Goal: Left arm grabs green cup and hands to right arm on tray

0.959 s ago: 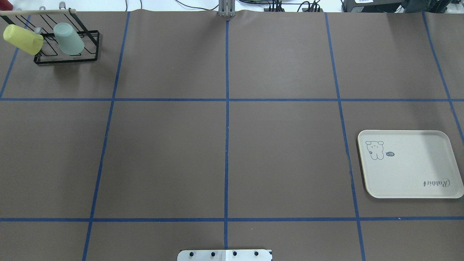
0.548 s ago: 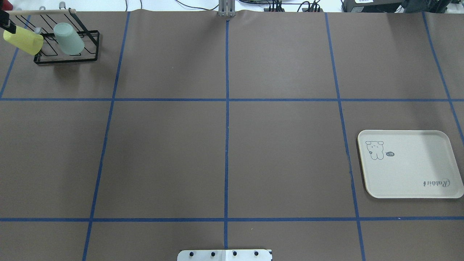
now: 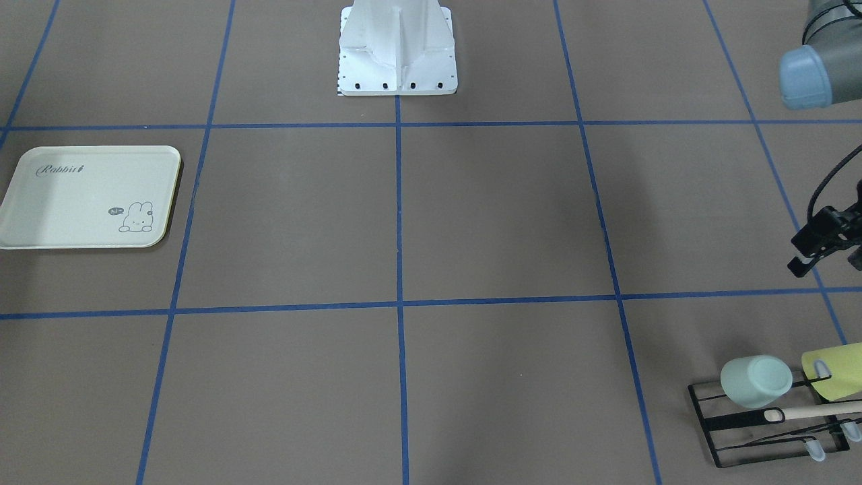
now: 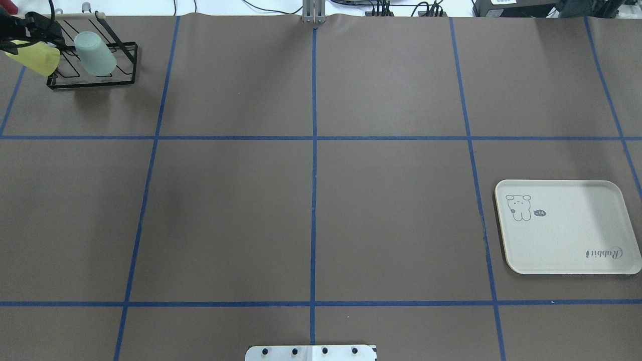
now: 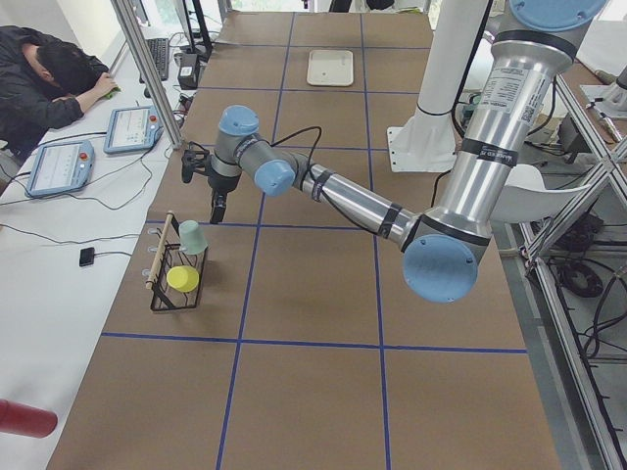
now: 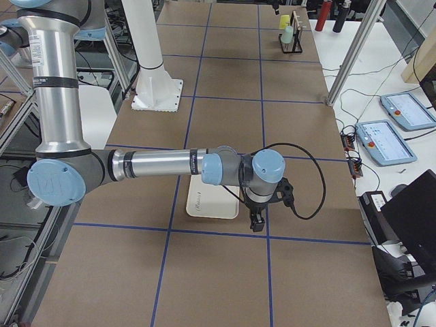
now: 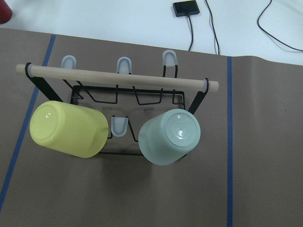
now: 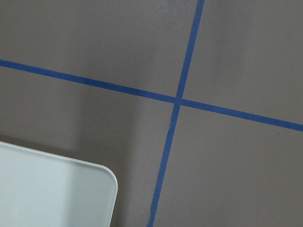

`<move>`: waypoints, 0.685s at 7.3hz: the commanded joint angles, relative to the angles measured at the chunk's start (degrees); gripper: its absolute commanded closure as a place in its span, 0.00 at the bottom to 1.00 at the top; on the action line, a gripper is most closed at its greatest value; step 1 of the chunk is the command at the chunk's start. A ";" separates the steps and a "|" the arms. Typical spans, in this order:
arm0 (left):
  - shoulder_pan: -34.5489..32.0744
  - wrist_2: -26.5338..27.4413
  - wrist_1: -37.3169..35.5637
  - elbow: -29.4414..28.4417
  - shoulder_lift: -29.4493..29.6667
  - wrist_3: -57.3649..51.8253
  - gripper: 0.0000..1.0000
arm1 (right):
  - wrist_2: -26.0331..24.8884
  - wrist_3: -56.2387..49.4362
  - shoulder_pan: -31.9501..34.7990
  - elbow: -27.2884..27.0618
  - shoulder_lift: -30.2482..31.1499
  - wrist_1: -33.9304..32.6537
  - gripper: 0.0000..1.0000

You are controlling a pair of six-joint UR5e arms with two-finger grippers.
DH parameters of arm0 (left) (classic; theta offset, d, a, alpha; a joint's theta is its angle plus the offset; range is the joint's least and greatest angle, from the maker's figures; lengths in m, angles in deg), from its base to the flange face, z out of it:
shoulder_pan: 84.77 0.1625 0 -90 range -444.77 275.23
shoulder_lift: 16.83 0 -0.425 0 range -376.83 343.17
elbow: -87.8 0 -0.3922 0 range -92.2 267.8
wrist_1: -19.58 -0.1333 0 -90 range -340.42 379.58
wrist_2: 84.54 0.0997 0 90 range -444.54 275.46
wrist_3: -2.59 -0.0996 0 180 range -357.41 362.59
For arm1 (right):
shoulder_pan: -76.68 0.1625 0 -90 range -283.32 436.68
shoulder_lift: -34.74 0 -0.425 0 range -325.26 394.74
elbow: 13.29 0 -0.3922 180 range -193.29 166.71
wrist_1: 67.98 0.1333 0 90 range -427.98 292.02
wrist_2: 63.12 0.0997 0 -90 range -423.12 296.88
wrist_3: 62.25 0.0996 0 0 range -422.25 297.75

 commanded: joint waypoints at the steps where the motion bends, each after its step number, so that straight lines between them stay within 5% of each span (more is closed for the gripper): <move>1: 5.37 12.41 2.82 -1.17 0.50 4.75 0.00 | 0.00 0.00 0.00 0.00 -0.06 0.00 0.01; 5: 11.19 30.18 15.10 -13.27 4.46 8.11 0.00 | 0.00 0.00 0.00 -0.09 -0.15 -0.09 0.01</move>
